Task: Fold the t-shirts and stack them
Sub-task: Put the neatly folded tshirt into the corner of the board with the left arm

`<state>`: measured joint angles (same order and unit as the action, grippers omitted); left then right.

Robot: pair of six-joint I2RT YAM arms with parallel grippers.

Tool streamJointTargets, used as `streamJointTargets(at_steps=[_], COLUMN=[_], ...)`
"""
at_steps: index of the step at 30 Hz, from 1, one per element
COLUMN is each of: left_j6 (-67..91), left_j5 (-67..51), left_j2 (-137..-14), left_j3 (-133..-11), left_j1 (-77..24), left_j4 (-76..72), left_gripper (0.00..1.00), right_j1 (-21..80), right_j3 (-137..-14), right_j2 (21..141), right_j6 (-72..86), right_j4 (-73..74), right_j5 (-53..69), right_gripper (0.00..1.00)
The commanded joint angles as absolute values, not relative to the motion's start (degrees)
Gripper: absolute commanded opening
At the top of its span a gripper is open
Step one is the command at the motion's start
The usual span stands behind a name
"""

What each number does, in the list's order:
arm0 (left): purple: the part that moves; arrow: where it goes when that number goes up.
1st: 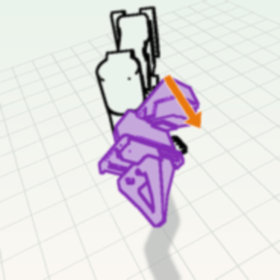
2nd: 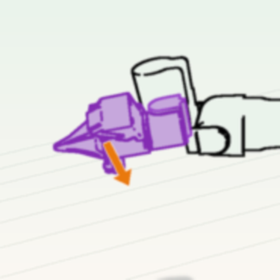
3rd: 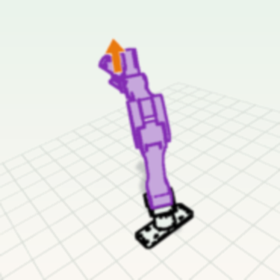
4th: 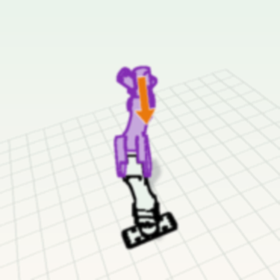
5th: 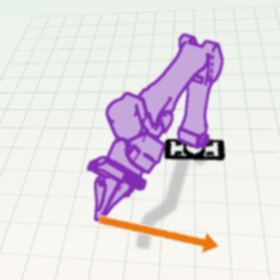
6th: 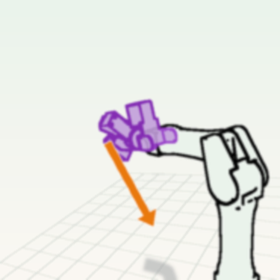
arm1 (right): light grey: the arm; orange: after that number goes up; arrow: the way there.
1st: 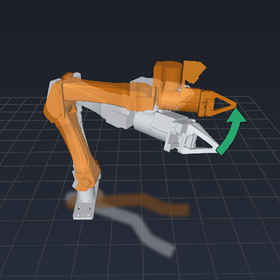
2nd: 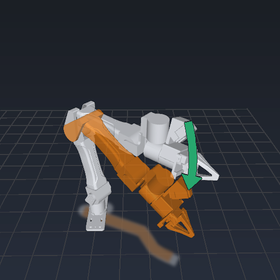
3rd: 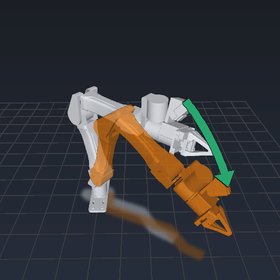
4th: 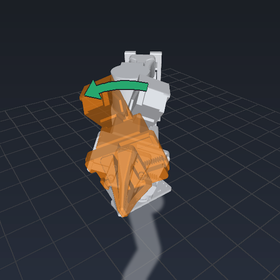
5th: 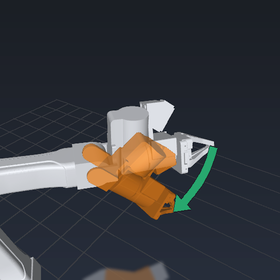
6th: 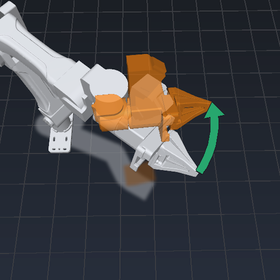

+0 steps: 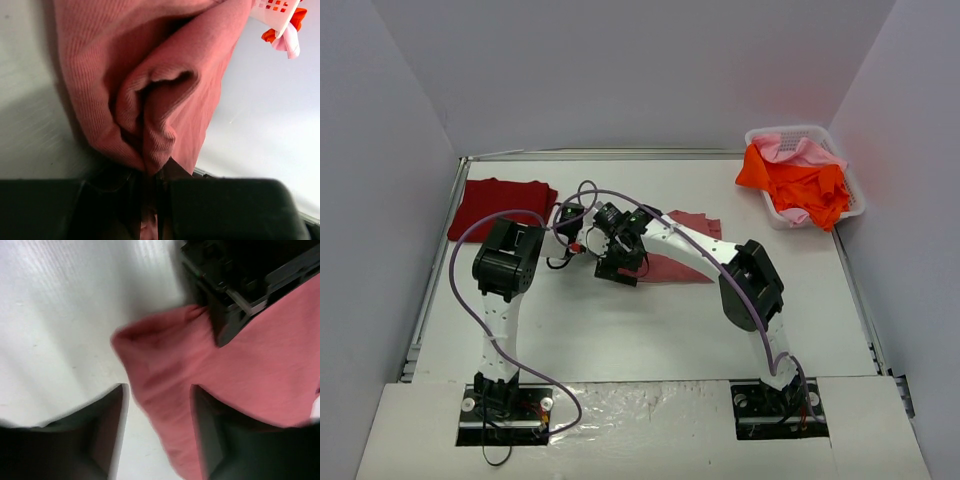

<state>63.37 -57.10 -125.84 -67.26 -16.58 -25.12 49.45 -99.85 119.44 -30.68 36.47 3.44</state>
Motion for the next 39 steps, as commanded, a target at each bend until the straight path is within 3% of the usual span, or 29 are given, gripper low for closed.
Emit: streamJointTargets(at_steps=[1,3,9,18,30,39], left_j6=[58.9,56.7,53.5,28.9,9.5,3.9], left_j5=[-54.8,-54.0,-51.5,-35.3,-11.8,-2.5], left_j2=[-125.0,-123.9,-122.9,-120.8,-120.8,-126.9], left_j3=[-70.0,-70.7,-73.5,-87.5,-112.3,-129.5], left_j1=[-17.1,-17.1,-17.1,-17.0,-13.0,-9.1], left_j4=[-20.2,-18.4,-15.5,18.0,46.4,59.0], left_gripper=[0.02,0.02,0.02,0.02,0.02,0.02], right_j1=[49.7,49.2,40.5,24.4,19.8,18.2], right_j3=[-99.5,-96.2,-82.3,-66.9,-65.9,-63.9], right_j2=[118.0,115.3,102.9,88.9,96.6,104.7], right_j6=[-32.8,-34.2,-37.2,-31.6,-33.4,-33.6], right_j4=[44.0,46.1,49.2,43.0,41.0,39.9], right_j5=[8.6,10.2,12.4,12.1,20.5,20.9], right_gripper=[0.90,1.00,1.00,1.00,1.00,1.00])
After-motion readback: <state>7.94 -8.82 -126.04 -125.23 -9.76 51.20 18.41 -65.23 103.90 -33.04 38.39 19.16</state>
